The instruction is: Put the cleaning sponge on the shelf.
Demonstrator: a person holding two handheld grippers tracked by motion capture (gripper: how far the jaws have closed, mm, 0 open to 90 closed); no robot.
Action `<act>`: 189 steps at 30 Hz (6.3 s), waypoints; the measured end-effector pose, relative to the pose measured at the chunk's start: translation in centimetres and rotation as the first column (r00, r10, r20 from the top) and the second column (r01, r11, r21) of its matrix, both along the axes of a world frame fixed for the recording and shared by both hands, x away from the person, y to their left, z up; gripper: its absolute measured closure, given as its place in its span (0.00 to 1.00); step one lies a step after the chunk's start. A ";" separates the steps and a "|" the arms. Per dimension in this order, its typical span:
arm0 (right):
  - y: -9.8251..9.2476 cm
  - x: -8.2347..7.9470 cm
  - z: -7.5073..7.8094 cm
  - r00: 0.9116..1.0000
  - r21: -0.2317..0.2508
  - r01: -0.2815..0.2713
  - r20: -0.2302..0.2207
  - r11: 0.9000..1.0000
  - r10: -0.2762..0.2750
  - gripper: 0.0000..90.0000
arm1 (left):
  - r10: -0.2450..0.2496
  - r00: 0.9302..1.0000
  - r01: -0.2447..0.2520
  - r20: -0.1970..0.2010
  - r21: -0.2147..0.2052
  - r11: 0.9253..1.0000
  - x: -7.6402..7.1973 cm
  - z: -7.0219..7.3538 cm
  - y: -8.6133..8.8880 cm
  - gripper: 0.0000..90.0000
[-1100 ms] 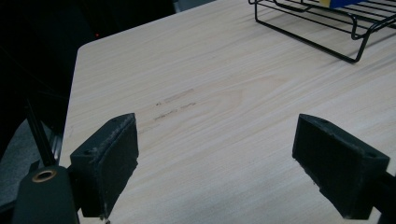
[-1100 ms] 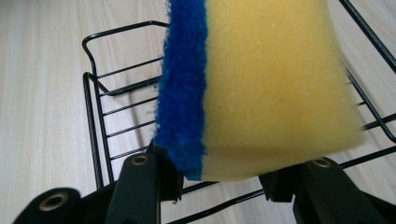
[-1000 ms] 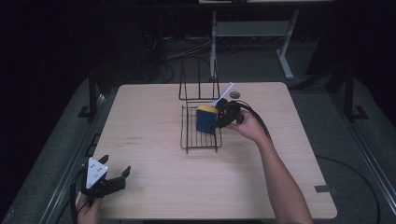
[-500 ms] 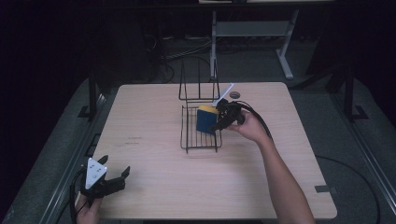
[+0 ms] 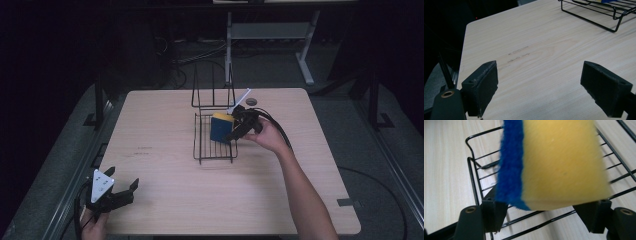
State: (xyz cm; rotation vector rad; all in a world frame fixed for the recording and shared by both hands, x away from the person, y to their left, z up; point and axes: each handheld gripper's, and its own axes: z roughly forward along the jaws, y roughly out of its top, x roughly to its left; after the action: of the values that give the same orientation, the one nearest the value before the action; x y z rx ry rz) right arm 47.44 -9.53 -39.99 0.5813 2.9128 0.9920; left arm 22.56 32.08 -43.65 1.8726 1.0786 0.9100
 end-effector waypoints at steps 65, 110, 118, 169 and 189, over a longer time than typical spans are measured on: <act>-6.1 -3.7 -0.2 0.996 -0.018 0.072 -0.043 0.997 -0.073 0.21 | -0.008 1.000 0.008 0.003 0.000 1.000 0.1 -0.1 -0.3 0.15; -8.0 -7.7 -1.9 0.997 -0.032 0.066 -0.043 0.997 -0.067 0.20 | 0.000 1.000 0.000 0.006 -0.006 1.000 -0.1 0.1 -0.2 0.15; -8.5 -8.4 -2.1 0.996 -0.026 0.074 -0.042 0.997 -0.075 0.20 | -0.001 1.000 0.001 0.004 -0.004 1.000 -0.1 0.1 -0.2 0.15; -10.5 -12.9 -3.3 0.996 -0.003 0.086 -0.021 0.996 -0.086 0.20 | 0.003 1.000 -0.003 0.003 -0.002 1.000 -0.2 0.0 -0.3 0.15; -11.3 -13.9 -4.4 0.994 0.006 0.103 -0.039 0.995 -0.102 0.20 | 0.003 1.000 -0.003 0.000 -0.005 1.000 -0.1 0.0 -0.4 0.15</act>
State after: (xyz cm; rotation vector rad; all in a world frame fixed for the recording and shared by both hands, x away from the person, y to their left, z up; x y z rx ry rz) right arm 33.56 -20.84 -44.34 0.7499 2.8792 0.9914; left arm 22.46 31.70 -43.65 1.8673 1.0827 0.9077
